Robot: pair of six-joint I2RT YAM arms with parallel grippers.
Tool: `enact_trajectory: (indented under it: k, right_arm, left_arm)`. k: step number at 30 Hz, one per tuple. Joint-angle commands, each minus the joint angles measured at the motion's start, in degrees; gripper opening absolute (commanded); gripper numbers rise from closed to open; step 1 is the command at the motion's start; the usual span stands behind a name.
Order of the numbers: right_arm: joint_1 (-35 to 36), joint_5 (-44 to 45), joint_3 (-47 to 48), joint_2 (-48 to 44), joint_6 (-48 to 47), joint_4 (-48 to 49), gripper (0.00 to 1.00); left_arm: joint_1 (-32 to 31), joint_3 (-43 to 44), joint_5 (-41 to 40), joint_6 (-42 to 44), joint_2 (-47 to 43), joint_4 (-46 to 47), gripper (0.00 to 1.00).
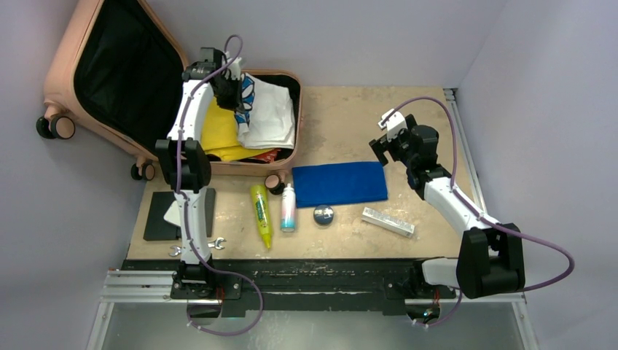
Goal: Pack the luggage
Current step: Place the clothes in the luggage.
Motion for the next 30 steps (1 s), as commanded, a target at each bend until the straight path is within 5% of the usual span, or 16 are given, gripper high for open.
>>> enact_trajectory:
  k: [1,30]
  right_arm:
    - [0.32,-1.15,-0.63,-0.46,0.74,1.92,0.99]
    - [0.32,-1.93,-1.07,-0.3,0.68,2.18,0.99]
  left_arm:
    - [1.92,1.75,-3.02,1.52,0.17,3.54,0.0]
    - [2.42,1.79,-18.54,9.7,1.52,6.4,0.0]
